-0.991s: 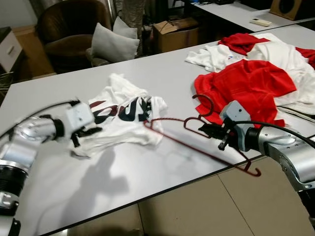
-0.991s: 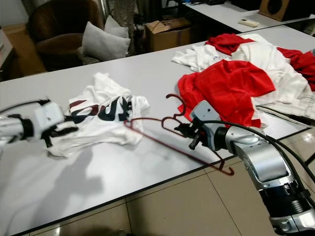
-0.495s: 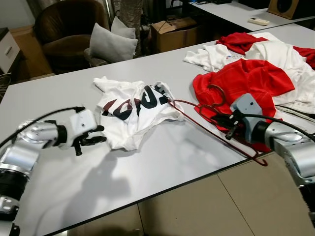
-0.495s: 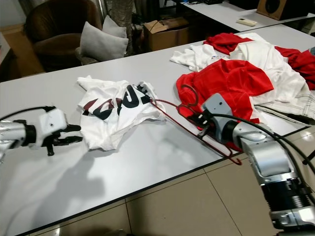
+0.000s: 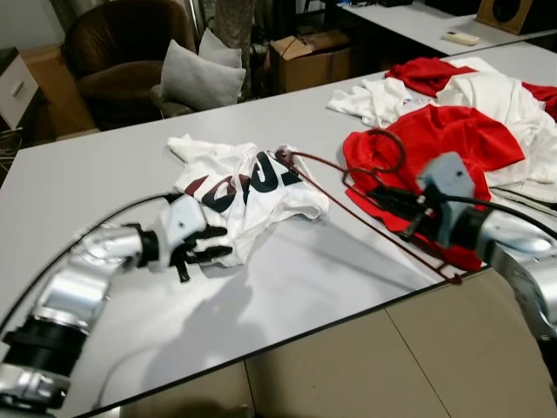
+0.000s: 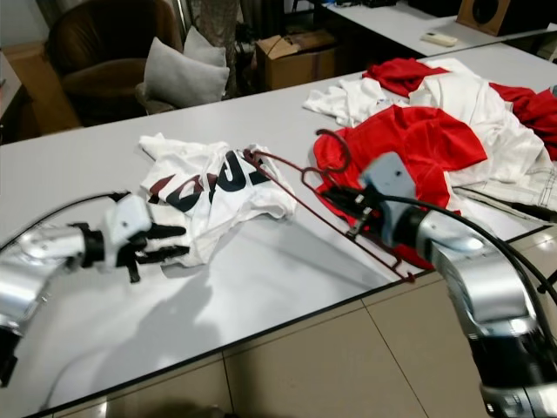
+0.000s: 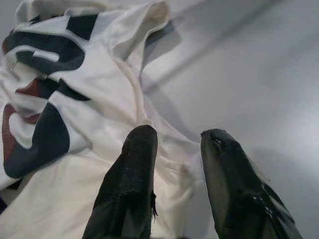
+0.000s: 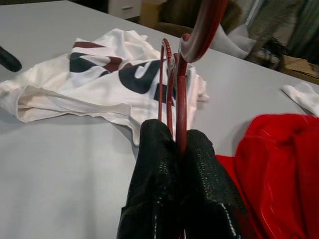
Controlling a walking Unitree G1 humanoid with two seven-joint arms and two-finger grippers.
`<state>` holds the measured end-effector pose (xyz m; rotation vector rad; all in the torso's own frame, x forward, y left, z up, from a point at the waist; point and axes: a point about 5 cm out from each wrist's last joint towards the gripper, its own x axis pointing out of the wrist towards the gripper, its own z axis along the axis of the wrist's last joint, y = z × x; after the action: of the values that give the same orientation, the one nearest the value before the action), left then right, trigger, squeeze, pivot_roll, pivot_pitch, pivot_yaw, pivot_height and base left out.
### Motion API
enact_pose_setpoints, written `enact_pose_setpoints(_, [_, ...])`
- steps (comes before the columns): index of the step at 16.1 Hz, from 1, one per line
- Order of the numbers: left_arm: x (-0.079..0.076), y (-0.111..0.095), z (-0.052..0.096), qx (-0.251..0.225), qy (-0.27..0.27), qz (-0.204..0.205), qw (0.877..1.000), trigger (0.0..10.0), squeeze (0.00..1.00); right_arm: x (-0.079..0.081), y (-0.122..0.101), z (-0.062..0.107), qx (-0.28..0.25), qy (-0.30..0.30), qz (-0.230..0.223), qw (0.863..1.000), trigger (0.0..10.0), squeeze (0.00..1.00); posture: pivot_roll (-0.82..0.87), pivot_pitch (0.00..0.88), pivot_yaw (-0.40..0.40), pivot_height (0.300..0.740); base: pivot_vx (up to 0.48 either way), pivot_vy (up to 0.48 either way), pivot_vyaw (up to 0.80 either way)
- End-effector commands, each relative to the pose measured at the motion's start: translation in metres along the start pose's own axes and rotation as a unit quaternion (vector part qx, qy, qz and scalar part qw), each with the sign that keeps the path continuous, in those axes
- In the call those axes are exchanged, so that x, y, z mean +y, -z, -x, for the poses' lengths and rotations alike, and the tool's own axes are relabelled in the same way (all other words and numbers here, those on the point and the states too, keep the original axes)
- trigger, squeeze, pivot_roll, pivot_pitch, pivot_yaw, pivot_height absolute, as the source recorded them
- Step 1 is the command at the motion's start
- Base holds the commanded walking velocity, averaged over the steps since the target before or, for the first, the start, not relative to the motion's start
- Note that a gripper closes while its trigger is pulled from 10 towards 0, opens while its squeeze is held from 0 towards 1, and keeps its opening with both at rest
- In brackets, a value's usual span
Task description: Hang hanger
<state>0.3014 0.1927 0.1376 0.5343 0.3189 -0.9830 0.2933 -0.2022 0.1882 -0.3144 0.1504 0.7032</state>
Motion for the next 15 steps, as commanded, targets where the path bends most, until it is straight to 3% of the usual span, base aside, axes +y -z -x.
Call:
enact_pose_setpoints(1, [0.000, 0.002, -0.002, 0.015, -0.025, 0.004, 1.000, 10.0, 0.00, -0.001, -0.007, 0.007, -0.012, 0.013, 0.000, 1.000, 10.0, 0.00, -0.02, 0.000, 0.109, 0.740, 0.000, 0.000, 0.00])
enact_pose_setpoints(4, [-0.007, -0.002, -0.013, 0.002, -0.061, 0.048, 0.997, 10.0, 0.00, 0.008, -0.001, 0.024, -0.023, 0.057, -0.034, 0.998, 10.0, 0.00, -0.03, 0.000, 0.091, 0.740, 0.000, 0.000, 0.00])
enact_pose_setpoints(5, [-0.010, -0.001, -0.018, 0.006, -0.078, 0.059, 0.995, 10.0, 0.00, 0.021, 0.009, 0.031, -0.019, 0.076, -0.061, 0.995, 10.0, 0.00, -0.05, 0.000, 0.094, 0.740, 0.000, 0.000, 0.00])
enact_pose_setpoints(10, [-0.013, 0.008, -0.029, 0.041, -0.103, 0.027, 0.993, 10.0, 0.00, 0.054, 0.036, 0.038, -0.008, 0.087, -0.126, 0.988, 10.0, 0.00, -0.09, 0.000, 0.115, 0.740, 0.000, 0.000, 0.00])
enact_pose_setpoints(11, [-0.012, 0.008, -0.030, 0.043, -0.107, 0.026, 0.993, 9.2, 0.00, 0.055, 0.037, 0.039, -0.008, 0.086, -0.129, 0.988, 10.0, 0.00, -0.09, 0.000, 0.117, 0.740, 0.000, 0.000, 0.00])
enact_pose_setpoints(12, [-0.009, 0.008, -0.030, 0.049, -0.115, 0.021, 0.992, 3.8, 0.00, 0.057, 0.038, 0.041, -0.007, 0.086, -0.133, 0.987, 10.0, 0.00, -0.10, 0.000, 0.117, 0.740, 0.000, 0.000, 0.00])
enact_pose_setpoints(13, [-0.005, 0.012, -0.029, 0.062, -0.122, 0.007, 0.991, 0.0, 0.00, 0.061, 0.037, 0.043, -0.009, 0.080, -0.134, 0.988, 10.0, 0.00, -0.10, 0.000, 0.117, 0.740, 0.000, 0.000, 0.00])
enact_pose_setpoints(15, [-0.004, 0.013, -0.030, 0.068, -0.126, -0.002, 0.990, 0.0, 0.00, 0.062, 0.036, 0.044, -0.011, 0.078, -0.134, 0.988, 10.0, 0.00, -0.10, 0.000, 0.116, 0.740, 0.000, 0.000, 0.00])
